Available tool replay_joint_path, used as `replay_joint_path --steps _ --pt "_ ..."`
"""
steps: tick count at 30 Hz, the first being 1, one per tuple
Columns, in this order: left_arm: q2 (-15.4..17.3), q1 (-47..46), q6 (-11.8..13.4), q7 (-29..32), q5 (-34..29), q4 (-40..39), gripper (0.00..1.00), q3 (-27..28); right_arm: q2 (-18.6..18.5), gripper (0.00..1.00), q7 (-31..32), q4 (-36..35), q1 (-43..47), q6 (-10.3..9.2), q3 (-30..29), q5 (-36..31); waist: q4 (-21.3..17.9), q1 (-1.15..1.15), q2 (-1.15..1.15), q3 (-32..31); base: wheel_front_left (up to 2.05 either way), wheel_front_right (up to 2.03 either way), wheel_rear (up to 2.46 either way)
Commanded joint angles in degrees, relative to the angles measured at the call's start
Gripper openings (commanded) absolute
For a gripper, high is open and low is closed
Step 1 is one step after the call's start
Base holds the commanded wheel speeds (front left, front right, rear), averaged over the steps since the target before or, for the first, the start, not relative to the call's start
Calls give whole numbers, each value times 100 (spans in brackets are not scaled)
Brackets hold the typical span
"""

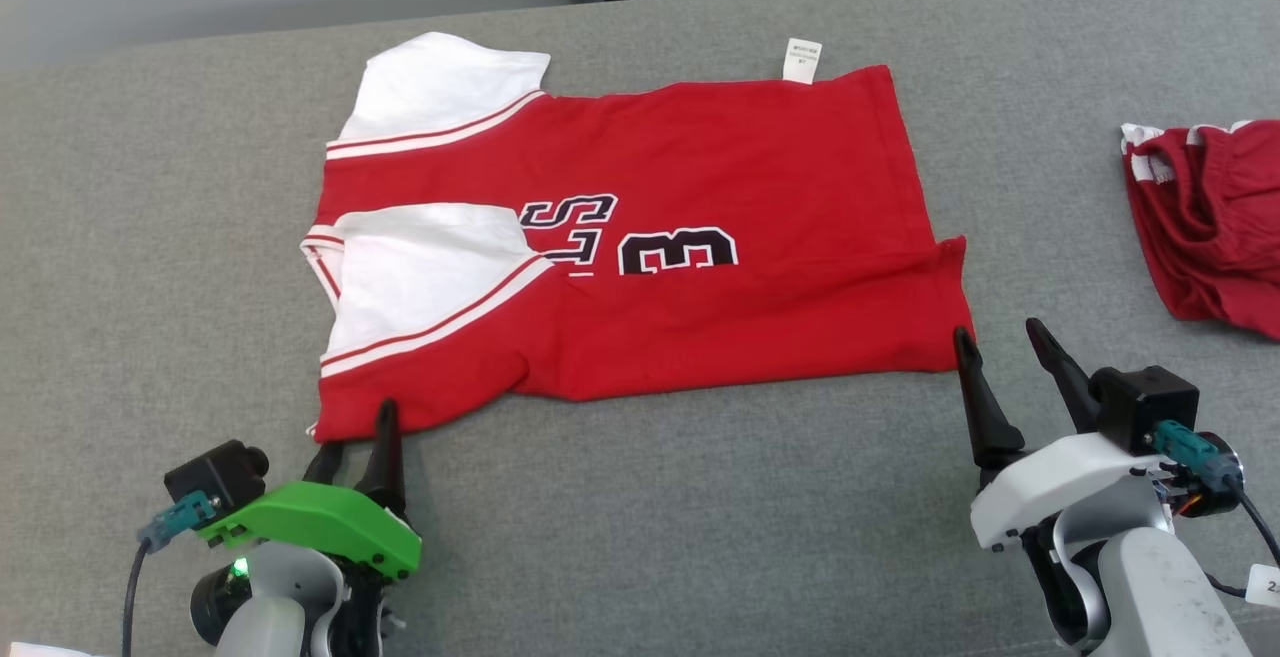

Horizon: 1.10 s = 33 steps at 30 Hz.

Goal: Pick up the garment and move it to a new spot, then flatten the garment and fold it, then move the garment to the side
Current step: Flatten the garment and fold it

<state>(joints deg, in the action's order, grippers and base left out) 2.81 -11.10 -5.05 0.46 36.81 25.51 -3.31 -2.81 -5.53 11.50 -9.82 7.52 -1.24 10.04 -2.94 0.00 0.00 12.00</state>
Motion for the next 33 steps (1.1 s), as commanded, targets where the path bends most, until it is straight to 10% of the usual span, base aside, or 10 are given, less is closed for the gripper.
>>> replay_joint_path --steps 1,6,17,19,23,33 --pt "20 -136 -32 -69 88 30 81 48 -17 100 18 20 -25 -7 -5 4 -101 0 0 107 0 0 0" --pt "21 -340 23 -426 182 97 1 161 -17 100 84 250 -161 -7 -31 88 -116 0 0 189 0 0 0" --pt "102 -500 -59 -942 -23 5 0 37 -17 100 162 1520 -772 -7 62 355 102 0 0 284 0 0 0" --pt "120 -485 -82 -1005 -49 -36 0 -3 -18 49 184 1732 -872 -7 148 432 135 0 0 274 0 0 0" --pt "137 -424 -108 -1071 -81 -146 0 -103 -17 0 109 2041 -983 -7 250 648 163 0 0 229 0 0 0" --pt "209 -120 -135 -1095 -163 -725 0 -253 -27 0 -265 1882 -1192 -7 -141 479 138 0 0 -68 0 0 0"
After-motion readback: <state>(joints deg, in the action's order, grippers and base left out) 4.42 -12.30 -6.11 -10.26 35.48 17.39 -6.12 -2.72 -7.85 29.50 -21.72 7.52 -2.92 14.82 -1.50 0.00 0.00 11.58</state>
